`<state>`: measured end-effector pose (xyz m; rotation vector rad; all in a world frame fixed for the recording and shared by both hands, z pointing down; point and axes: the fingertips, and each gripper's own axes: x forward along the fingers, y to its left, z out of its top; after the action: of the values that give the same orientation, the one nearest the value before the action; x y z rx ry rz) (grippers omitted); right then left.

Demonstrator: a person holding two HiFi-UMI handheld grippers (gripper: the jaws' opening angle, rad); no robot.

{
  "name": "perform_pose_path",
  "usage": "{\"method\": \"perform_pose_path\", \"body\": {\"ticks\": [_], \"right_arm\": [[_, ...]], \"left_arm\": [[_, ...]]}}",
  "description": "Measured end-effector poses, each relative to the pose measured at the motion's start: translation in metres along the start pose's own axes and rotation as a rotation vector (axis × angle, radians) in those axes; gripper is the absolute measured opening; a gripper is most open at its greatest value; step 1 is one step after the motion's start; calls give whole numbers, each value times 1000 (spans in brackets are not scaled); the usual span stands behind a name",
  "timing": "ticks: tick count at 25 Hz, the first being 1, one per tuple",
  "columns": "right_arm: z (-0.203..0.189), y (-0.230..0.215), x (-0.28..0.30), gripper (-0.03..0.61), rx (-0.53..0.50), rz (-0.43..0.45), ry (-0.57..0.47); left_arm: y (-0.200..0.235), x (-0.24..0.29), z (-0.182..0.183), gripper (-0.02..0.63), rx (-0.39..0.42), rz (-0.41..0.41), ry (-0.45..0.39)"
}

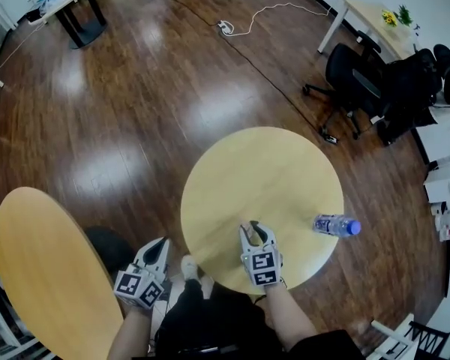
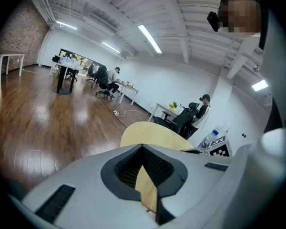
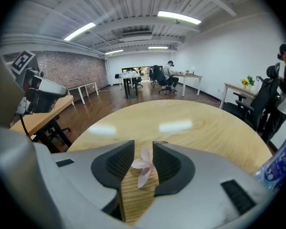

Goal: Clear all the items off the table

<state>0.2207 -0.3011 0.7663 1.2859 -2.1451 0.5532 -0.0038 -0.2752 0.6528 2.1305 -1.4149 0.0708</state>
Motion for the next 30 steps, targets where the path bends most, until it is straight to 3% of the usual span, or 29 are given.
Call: {"method": "perform_pose_path", "body": {"ticks": [3,4,5,14,19,25,30], "right_arm": [[-8,-1,7,121,-16,7,42],[-7,-3,7,87,-30,1,48],[-7,-4,6,2,-44,-4,51],[19,-9,-5,2,-78,-18,1],[82,-32,-35,2,-114,-75,-119],[183,-51,-92,2,-118,-155,-358],[231,-44,-129,2,-162,-154,-497]], "left_arm": [[5,-2,-3,0,-16,23,1],[5,-1,-4,0,-18,27,2],[4,0,-5,0,-19,30,2],[-13,17,17,0,-7,-23,-50],[-25,26,80,0,71,-79,-152],[-52,27,155,0,193,-164,-296],[-55,4,180,0,194,-163,-413]]}}
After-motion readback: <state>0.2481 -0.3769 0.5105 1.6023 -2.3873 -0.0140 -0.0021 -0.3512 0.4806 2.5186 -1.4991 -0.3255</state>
